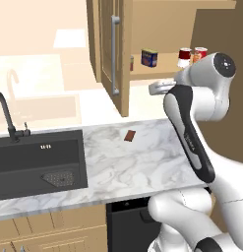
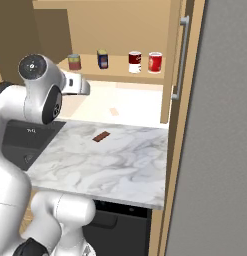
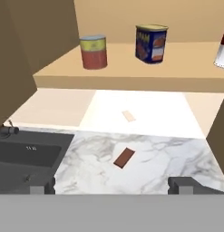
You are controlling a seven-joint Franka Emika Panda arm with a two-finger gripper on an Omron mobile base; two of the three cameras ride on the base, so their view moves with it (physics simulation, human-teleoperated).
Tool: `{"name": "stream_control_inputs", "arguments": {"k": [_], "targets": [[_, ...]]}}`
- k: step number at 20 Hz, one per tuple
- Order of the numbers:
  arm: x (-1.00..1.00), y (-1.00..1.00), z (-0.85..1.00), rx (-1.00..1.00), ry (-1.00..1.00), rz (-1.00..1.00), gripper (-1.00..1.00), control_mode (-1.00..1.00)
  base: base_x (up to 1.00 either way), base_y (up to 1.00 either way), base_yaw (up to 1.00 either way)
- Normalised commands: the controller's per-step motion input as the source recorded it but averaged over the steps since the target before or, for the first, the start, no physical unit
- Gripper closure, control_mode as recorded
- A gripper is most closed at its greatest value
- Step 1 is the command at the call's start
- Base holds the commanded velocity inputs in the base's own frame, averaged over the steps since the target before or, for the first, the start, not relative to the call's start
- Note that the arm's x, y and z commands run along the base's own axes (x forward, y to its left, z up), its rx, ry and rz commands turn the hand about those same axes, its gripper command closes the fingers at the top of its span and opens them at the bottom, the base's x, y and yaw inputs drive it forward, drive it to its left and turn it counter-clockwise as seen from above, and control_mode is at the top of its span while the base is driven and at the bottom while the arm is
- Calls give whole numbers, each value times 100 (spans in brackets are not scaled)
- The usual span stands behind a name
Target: Stack two cans on top of the other two cans in the cabinet.
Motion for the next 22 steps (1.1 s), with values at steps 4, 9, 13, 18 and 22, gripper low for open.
{"name": "stream_control_inputs", "arguments": {"k": [4,9,13,18,22], "targets": [[16,10,34,3,0,2,-100,-100,0,0,0],[32,7,14,1,-1,2,-100,-100,0,0,0],[37,5,10,0,-4,3,-100,-100,0,0,0],[34,10,1,0,-3,4,-100,-100,0,0,0],[36,9,0,0,-8,6,-100,-100,0,0,0]]}}
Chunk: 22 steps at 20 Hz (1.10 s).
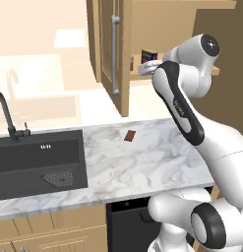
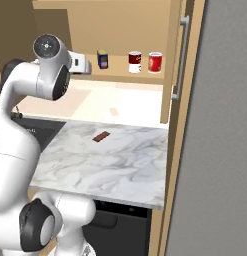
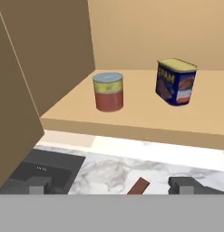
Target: Stack two cans on top of the other two cans in the cabinet.
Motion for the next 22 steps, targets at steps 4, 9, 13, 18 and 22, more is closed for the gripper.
{"name": "stream_control_inputs", "arguments": {"k": [4,9,13,18,22], "targets": [[42,8,0,0,-1,6,-100,-100,0,0,0],[40,7,0,0,0,4,-100,-100,0,0,0],[38,14,0,-2,0,2,-100,-100,0,0,0],[40,15,-1,-4,0,1,-100,-100,0,0,0],[34,18,-6,-6,0,0,-100,-100,0,0,0]]}}
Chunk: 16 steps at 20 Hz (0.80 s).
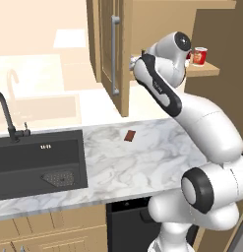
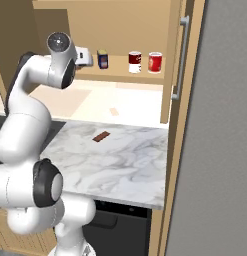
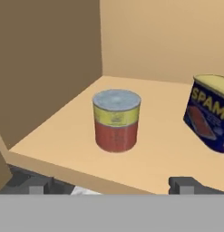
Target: Stack two cans on top of the other two cans in the cabinet.
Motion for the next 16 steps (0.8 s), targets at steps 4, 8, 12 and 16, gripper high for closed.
{"name": "stream_control_inputs", "arguments": {"k": [4,8,12,16], "targets": [[36,14,-7,-5,0,3,-100,-100,0,0,0],[42,6,-7,-1,1,3,-100,-100,0,0,0],[33,1,-4,0,2,2,-100,-100,0,0,0],[30,0,-8,0,4,1,-100,-100,0,0,0]]}}
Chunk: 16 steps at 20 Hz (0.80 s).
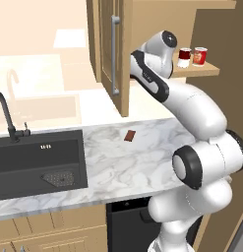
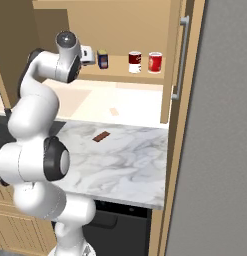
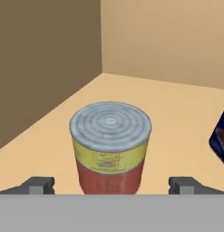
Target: Stack two cans on top of the other two cans in the cabinet.
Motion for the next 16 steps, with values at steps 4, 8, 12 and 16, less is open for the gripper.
{"name": "stream_control_inputs", "arguments": {"k": [4,8,12,16], "targets": [[27,1,-6,0,5,0,-100,-100,0,0,0],[15,5,-8,0,3,0,-100,-100,0,0,0],[17,5,-7,0,0,0,-100,-100,0,0,0],[10,10,-4,0,0,0,-100,-100,0,0,0]]}}
